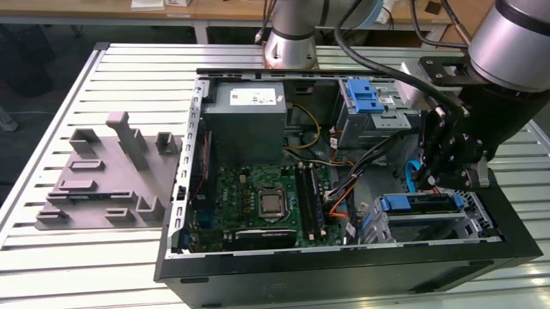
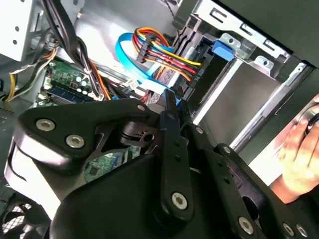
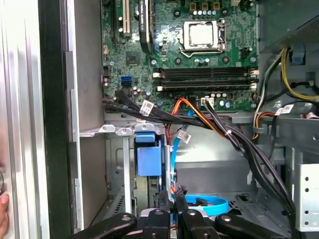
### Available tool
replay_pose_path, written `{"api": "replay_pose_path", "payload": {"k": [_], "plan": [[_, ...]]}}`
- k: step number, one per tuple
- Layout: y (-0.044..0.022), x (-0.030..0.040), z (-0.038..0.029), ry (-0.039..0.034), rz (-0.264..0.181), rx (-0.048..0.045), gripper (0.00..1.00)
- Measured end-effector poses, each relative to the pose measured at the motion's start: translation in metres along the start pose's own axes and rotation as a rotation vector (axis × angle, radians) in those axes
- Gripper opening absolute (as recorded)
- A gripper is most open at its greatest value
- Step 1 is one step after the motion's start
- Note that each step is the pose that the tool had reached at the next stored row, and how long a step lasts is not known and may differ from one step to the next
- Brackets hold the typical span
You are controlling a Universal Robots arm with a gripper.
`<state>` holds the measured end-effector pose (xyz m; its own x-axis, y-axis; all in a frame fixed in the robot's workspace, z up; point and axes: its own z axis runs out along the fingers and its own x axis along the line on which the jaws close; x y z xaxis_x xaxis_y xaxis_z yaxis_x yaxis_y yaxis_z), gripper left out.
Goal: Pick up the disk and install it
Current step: 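Insert the second disk wire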
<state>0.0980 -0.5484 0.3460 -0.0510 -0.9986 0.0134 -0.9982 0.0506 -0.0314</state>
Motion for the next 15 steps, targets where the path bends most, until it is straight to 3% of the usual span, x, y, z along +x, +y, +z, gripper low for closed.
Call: {"api": "replay_pose_path", "payload": {"k": [9,15], "plan": [[0.0000,0.0086,0.0083,-0.0009,-0.004,0.0017,0.16],[0.0000,0.0090,0.0109,-0.0030,-0.004,0.0016,0.16]]}}
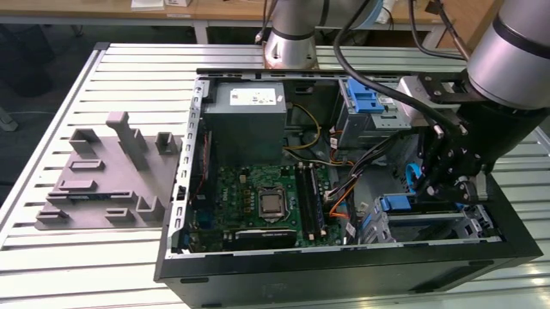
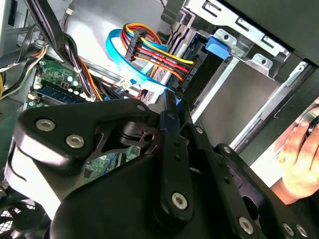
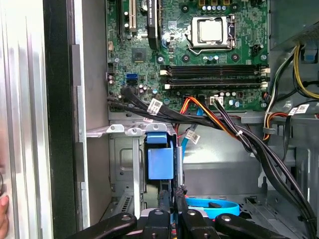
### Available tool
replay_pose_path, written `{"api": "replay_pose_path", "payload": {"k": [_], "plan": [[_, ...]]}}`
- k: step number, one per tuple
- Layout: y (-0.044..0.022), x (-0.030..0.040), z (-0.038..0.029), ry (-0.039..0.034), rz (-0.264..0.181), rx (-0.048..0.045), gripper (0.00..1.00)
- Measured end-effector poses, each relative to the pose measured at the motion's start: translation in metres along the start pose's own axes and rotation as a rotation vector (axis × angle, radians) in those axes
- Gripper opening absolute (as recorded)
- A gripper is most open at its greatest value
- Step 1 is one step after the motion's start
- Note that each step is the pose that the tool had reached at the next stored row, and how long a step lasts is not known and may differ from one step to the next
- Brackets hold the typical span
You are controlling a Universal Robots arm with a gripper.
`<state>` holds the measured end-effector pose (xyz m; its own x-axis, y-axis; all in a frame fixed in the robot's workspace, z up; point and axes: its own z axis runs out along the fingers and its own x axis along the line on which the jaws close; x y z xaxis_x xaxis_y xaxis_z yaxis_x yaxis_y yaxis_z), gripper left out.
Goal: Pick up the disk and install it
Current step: 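Insert the second disk wire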
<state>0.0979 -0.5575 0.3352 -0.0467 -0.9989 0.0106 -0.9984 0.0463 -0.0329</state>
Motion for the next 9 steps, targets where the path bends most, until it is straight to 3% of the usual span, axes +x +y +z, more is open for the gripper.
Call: {"api": "replay_pose_path", "payload": {"k": [9], "plan": [[-0.0007,0.0001,0.0019,-0.0096,0.000,-0.0005,0.16]]}}
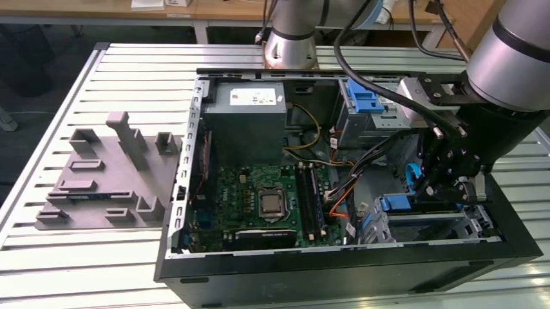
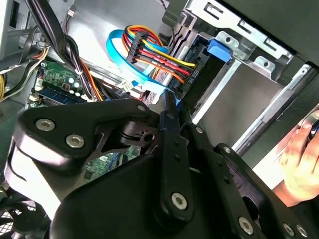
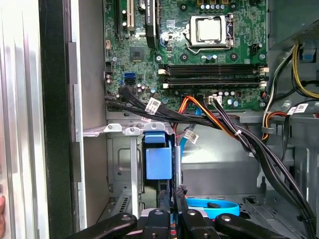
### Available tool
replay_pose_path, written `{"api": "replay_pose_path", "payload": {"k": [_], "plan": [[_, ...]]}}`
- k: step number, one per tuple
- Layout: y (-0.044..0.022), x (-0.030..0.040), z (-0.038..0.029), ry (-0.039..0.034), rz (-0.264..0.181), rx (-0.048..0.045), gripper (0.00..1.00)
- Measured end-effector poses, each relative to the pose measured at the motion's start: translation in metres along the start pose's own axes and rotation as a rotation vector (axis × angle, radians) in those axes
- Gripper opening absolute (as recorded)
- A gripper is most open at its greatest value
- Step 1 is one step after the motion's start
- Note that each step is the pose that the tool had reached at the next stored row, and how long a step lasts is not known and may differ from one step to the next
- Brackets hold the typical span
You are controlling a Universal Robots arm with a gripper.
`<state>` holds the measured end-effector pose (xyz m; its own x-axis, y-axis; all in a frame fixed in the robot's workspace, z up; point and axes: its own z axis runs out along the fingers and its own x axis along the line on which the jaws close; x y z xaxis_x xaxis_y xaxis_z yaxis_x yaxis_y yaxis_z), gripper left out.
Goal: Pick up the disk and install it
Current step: 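Insert the second disk wire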
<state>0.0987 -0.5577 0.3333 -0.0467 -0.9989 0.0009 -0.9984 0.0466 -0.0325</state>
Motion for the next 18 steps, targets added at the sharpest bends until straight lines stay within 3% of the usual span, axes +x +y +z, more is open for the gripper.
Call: {"api": "replay_pose_path", "payload": {"k": [18], "plan": [[-0.0005,0.0055,0.0034,-0.0011,0.000,-0.0001,0.16]]}}
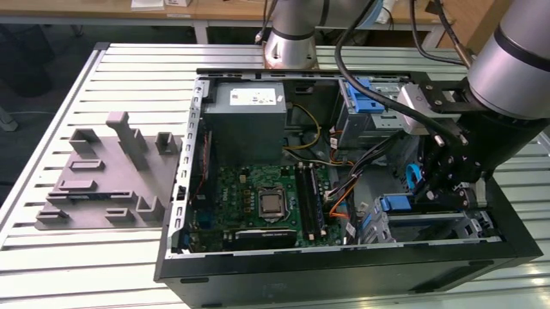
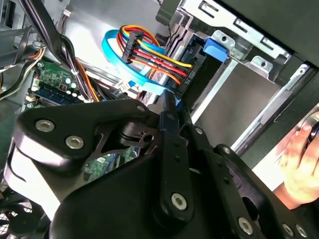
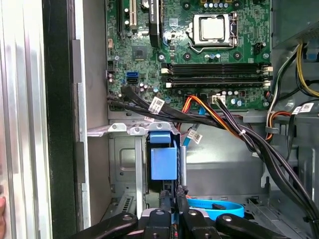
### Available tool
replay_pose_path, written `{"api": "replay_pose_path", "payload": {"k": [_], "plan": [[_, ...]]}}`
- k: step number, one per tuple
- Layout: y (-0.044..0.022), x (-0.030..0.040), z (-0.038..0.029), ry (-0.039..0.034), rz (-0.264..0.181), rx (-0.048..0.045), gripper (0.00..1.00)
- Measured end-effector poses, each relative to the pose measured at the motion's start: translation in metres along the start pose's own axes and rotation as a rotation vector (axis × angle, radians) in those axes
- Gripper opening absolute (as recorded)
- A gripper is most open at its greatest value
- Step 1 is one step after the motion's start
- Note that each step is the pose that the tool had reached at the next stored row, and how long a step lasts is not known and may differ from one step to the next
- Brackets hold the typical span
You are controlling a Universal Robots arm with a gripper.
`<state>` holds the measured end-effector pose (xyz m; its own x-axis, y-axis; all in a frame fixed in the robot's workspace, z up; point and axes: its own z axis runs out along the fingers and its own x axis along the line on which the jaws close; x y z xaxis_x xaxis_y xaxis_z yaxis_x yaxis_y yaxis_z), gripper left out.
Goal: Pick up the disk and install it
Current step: 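Insert the second disk wire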
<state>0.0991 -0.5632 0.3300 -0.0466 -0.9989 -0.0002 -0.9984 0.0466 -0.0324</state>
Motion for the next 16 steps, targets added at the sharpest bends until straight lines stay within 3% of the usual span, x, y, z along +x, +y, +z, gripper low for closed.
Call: {"api": "replay_pose_path", "payload": {"k": [8,9,16], "plan": [[0.0000,0.0002,0.0001,-0.0003,0.000,0.0000,0.17],[0.0000,0.0002,-0.0003,-0.0002,0.000,0.0000,0.24],[-0.0001,0.0002,-0.0028,-0.0002,0.000,0.0000,0.24]]}}
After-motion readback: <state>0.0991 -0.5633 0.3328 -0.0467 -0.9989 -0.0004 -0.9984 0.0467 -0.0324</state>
